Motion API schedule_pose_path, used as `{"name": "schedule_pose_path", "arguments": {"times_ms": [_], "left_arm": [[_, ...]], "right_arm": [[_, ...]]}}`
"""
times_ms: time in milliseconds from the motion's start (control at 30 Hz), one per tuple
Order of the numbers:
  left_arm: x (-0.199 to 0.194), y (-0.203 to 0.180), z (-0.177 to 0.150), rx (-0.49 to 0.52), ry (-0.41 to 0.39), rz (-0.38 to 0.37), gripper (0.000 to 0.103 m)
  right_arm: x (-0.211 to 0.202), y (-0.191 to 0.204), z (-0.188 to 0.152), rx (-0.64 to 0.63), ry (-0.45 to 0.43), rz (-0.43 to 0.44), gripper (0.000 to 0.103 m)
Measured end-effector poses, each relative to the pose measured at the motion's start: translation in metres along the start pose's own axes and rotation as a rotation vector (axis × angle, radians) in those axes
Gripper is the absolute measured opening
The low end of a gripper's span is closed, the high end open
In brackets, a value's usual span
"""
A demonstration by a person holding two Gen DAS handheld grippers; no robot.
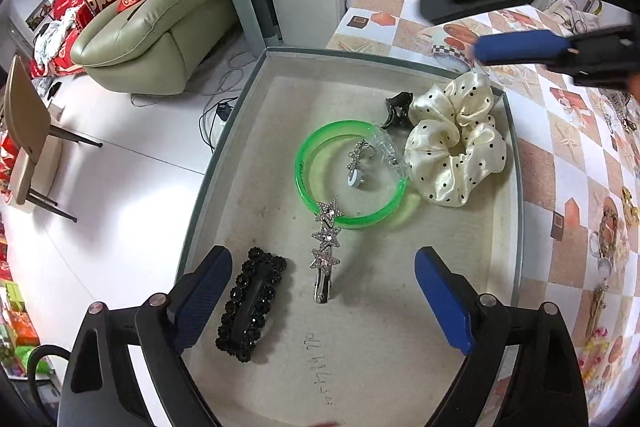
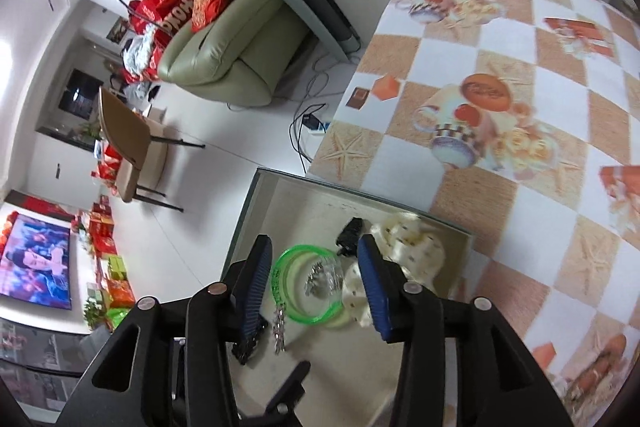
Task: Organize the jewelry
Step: 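Move both open grippers back over the table toward the remaining items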
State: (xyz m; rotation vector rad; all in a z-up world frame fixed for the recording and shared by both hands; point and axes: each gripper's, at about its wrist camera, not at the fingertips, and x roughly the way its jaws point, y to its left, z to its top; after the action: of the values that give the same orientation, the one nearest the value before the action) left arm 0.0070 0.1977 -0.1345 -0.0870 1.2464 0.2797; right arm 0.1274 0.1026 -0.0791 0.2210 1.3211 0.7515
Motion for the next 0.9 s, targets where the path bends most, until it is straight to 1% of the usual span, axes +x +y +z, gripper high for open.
{"name": "schedule_pose_path", "arguments": {"times_ms": [67, 200, 233, 267, 367, 533, 800, 900], "left_arm": [[-0.004, -0.002, 0.001, -0.008, 0.005, 0.002, 0.103], [-0.012, -0.005, -0.003, -0.004, 0.000, 0.002, 0.103], [-0.015, -0.007, -0.004, 0.002, -0.001, 0.005, 0.103], [-0.017, -0.008, -0.004, 0.007, -0.002, 0.007, 0.103], [-0.025, -0.016, -0.002, 0.026, -0.008, 0.014, 0.103], [-0.037, -0.034, 0.005, 0.067, -0.021, 0.000, 0.103], [-0.058, -0.079, 0.014, 0.149, -0.056, -0.041, 0.103], [-0.061, -0.094, 0.016, 0.165, -0.061, -0.047, 0.103]], "right_arm": [[-0.013, -0.006, -0.005, 0.014, -0.010, 0.003, 0.057], [-0.037, -0.025, -0.019, 0.062, -0.021, 0.002, 0.064], [-0.042, -0.029, -0.022, 0.072, -0.022, 0.003, 0.075], [-0.049, -0.037, -0.027, 0.092, -0.027, 0.005, 0.084], [-0.065, -0.053, -0.039, 0.136, -0.039, -0.004, 0.084], [-0.090, -0.088, -0.057, 0.206, -0.063, -0.032, 0.085], [-0.133, -0.139, -0.088, 0.306, -0.127, -0.086, 0.086], [-0.147, -0.157, -0.100, 0.341, -0.151, -0.112, 0.086]]}}
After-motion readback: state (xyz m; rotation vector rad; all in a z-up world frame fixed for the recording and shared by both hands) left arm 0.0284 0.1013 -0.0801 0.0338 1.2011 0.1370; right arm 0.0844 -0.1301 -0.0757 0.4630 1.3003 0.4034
